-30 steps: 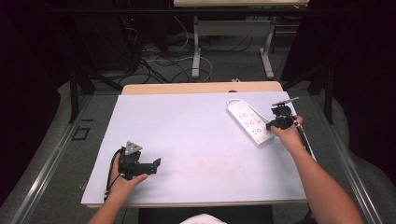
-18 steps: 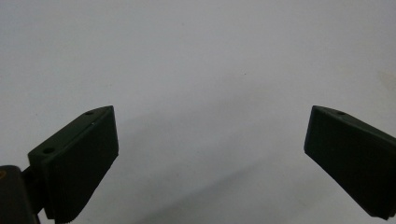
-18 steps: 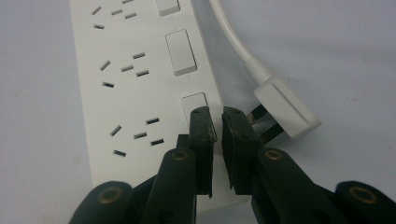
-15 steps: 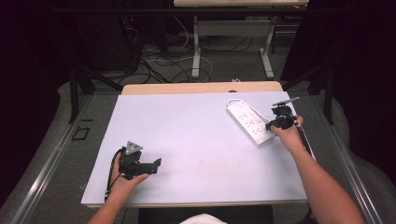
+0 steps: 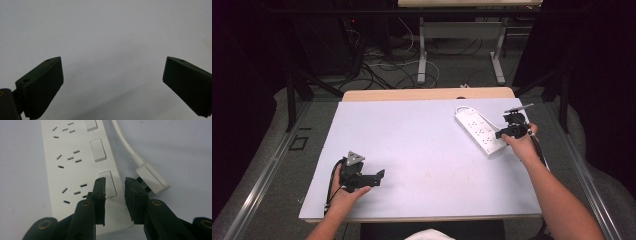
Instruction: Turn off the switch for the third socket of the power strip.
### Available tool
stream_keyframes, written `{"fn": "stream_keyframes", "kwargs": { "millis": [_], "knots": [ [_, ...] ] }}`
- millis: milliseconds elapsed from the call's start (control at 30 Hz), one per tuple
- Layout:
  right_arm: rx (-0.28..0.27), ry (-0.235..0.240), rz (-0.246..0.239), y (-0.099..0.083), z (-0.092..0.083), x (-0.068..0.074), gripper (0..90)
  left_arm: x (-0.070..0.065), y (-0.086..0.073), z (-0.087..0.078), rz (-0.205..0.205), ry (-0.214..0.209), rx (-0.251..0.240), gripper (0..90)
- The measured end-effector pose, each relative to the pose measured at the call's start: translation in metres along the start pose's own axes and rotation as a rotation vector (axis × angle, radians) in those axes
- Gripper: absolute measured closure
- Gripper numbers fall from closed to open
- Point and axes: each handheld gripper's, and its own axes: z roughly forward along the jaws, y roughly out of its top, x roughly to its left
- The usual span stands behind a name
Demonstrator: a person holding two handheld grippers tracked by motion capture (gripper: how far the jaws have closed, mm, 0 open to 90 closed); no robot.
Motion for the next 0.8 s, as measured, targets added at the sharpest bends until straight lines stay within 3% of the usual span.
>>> {"fn": "stream_keyframes", "kwargs": {
  "millis": [433,800],
  "knots": [
    [-0.007,0.007,0.003,-0.001,-0.004,0.002,58.7,0.0,0.0,0.001,-0.002,0.006,-0.011,3.1],
    [-0.017,0.021,-0.023,-0.003,-0.01,0.007,51.8,0.0,0.0,0.001,-0.003,0.006,-0.011,3.1]
  ]
}}
